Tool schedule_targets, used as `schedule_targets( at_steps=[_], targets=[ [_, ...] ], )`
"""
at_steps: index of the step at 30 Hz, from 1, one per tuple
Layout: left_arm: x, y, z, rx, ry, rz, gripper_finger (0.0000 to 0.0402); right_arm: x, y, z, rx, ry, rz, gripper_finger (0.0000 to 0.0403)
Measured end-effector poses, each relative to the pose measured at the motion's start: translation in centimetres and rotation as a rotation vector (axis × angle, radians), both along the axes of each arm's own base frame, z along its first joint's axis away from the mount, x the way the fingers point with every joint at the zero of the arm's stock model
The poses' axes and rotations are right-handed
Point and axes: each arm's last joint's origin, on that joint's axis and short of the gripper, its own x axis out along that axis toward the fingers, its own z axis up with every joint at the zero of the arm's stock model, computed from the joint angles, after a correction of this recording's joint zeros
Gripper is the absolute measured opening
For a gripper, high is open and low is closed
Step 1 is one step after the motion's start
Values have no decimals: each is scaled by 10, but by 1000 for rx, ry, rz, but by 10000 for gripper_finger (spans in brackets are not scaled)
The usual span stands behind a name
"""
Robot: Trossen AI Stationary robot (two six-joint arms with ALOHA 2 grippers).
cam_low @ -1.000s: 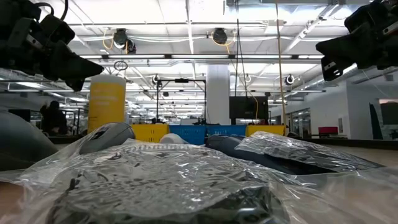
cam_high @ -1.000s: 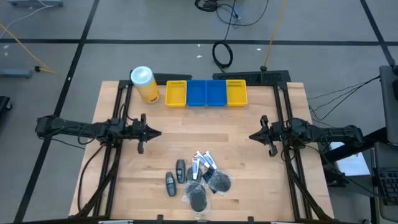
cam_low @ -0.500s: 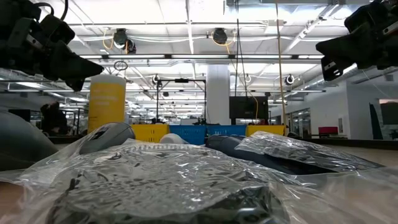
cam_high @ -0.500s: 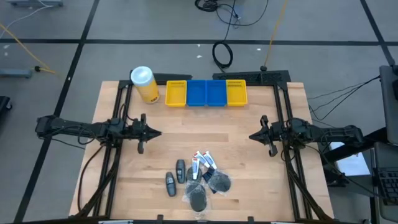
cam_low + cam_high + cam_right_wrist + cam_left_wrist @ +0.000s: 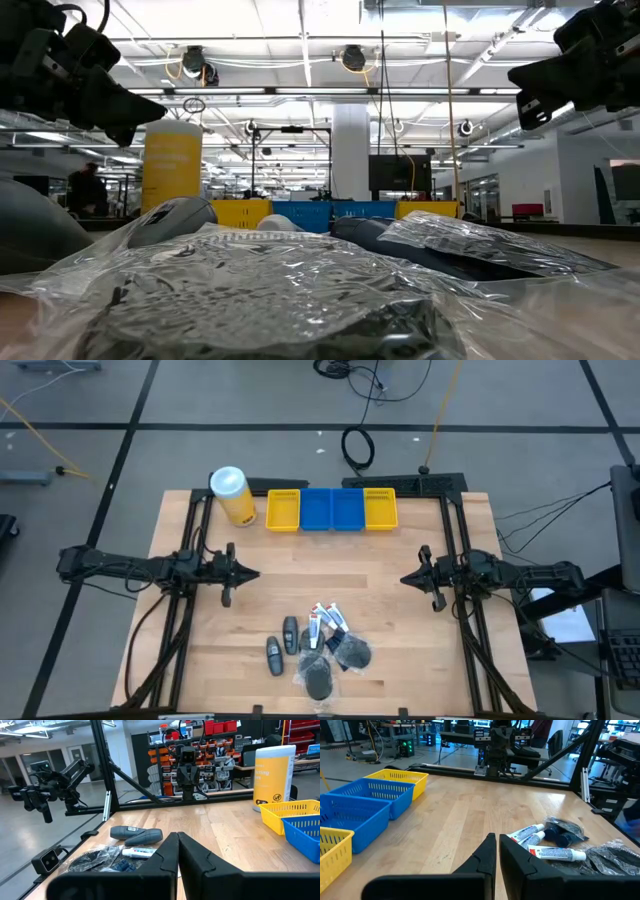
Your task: Pick & Place Travel size toiletries
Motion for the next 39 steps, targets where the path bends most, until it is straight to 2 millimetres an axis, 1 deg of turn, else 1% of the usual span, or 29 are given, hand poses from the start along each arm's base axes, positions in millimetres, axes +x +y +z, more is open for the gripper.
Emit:
schedule_targets(
  at_steps=[17,24,29,39],
  targets=[
    [0,0,0,0,0,0,21,0,0,0,0,-1,0,0],
    [0,0,1,0,-6,1,21,0,0,3,0,-34,-5,0],
    [0,2,1,6,-14,58,21,0,0,3,0,-26,-2,0],
    [0,2,1,4,-16,53,21,0,0,4,6,-37,-1,0]
  ],
)
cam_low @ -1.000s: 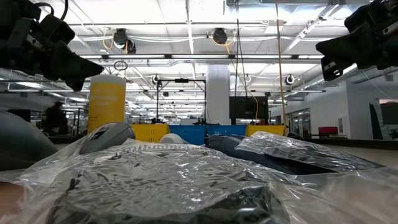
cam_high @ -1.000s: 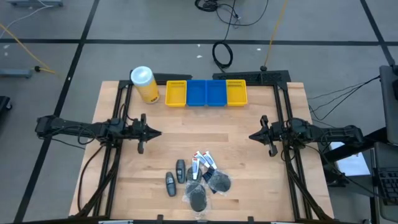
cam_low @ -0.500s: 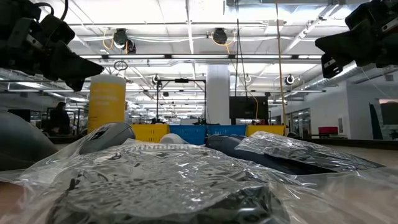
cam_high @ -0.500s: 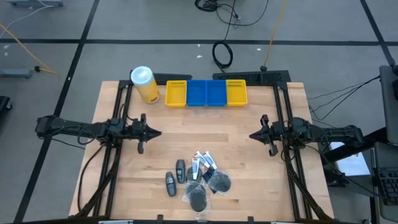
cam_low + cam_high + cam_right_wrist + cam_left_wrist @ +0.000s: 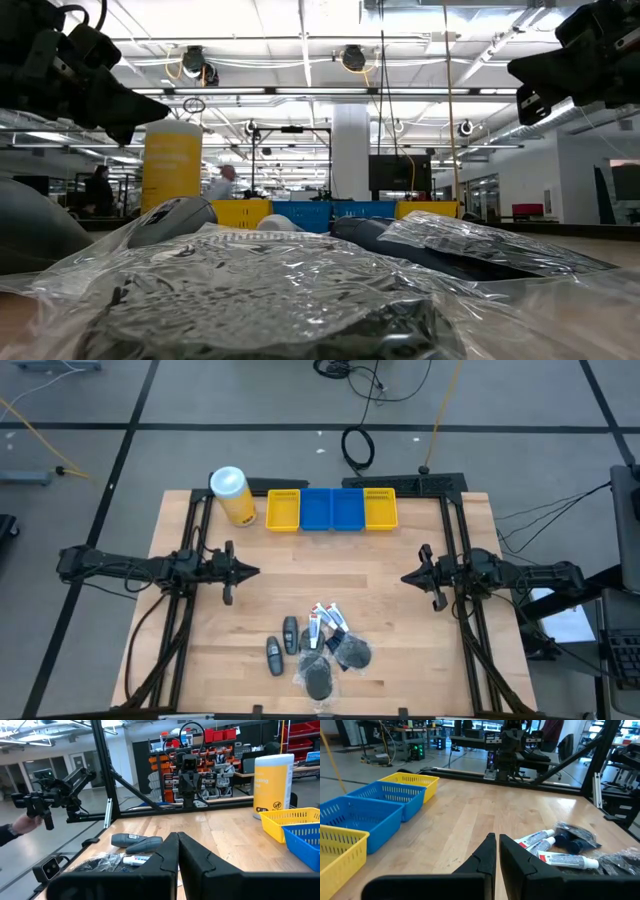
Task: Pick & Place Travel size toiletries
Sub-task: Put the hairbrush into the right blue bin
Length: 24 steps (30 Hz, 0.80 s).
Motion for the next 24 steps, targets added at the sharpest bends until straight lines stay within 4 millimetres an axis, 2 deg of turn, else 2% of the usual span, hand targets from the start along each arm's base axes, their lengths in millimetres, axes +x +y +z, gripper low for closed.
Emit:
schedule_targets(
  at_steps=[11,16,24],
  targets=[
    [0,0,0,3,-4,3,21,0,0,1,-7,-9,-6,0],
    [0,2,11,16,-115,76,21,0,0,4,18,-34,-1,0],
    [-1,3,22,36,-227,92,21,1,-1,14,-5,-124,-33,0]
  ],
)
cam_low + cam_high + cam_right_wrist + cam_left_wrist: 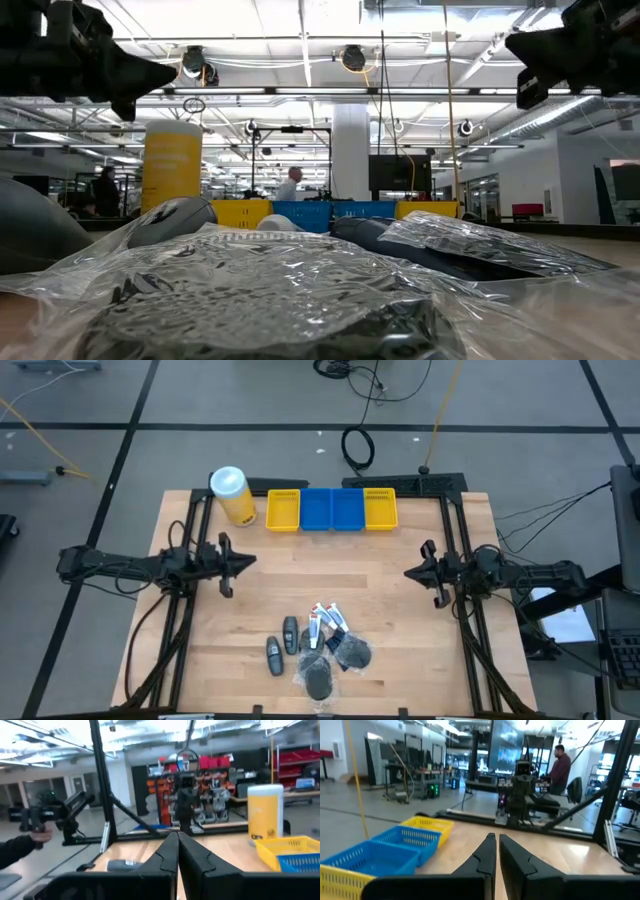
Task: Pick & Place Travel size toiletries
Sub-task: Put the hairbrush into the right blue bin
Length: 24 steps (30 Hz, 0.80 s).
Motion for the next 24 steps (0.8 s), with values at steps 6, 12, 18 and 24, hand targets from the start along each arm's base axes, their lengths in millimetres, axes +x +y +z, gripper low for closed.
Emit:
schedule_targets(
  at_steps=[6,12,18,24],
  targets=[
    [0,0,1,5,-7,0,21,13,-1,19,-45,94,-33,0],
    [0,0,0,13,-3,2,21,40,0,33,-49,230,-21,0],
    [0,0,0,5,-4,7,21,72,4,39,-13,355,66,0],
    [0,0,0,4,-4,7,21,99,18,48,-66,431,139,0]
  ],
)
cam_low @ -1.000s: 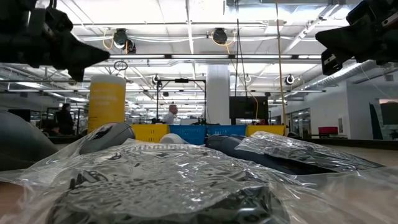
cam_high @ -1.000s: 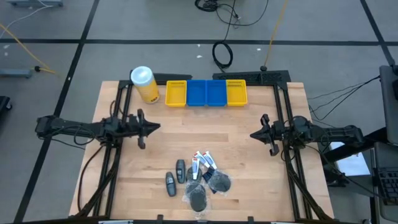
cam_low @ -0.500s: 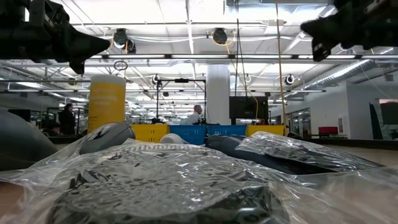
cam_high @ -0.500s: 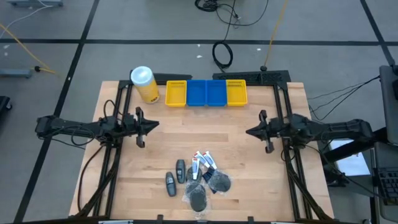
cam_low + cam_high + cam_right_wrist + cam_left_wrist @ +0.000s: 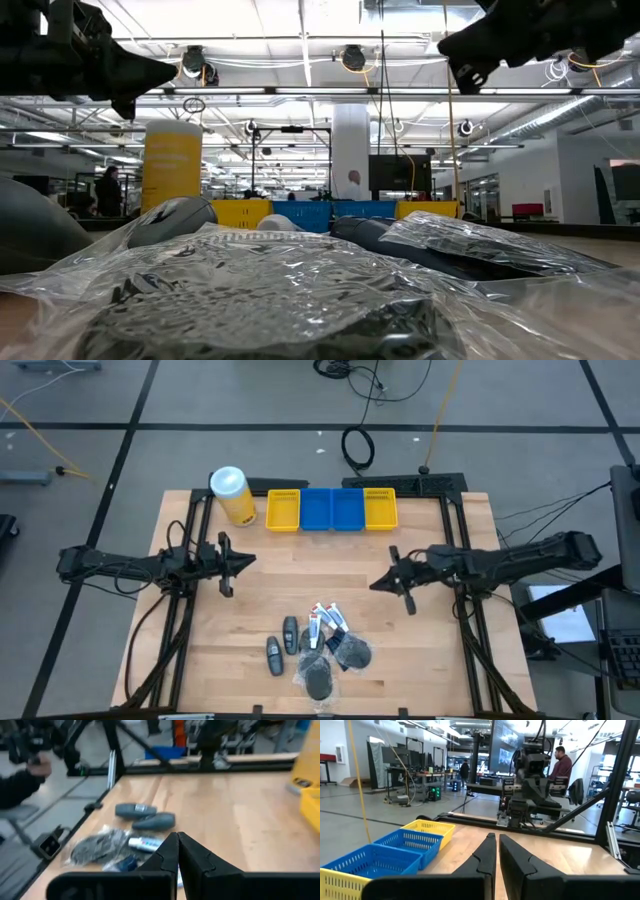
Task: Pick & Place Travel size toiletries
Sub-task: Put the hairbrush into the right blue bin
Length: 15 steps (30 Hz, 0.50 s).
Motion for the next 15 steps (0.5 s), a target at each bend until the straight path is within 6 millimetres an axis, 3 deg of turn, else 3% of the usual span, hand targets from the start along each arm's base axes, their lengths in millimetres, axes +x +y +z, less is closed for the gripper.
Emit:
schedule_targets(
  at_steps=[4,15],
  targets=[
    [0,0,0,-3,0,0,21,13,13,-2,-5,60,50,0],
    [0,0,-2,-2,21,1,21,29,45,-37,55,274,84,0]
  ],
)
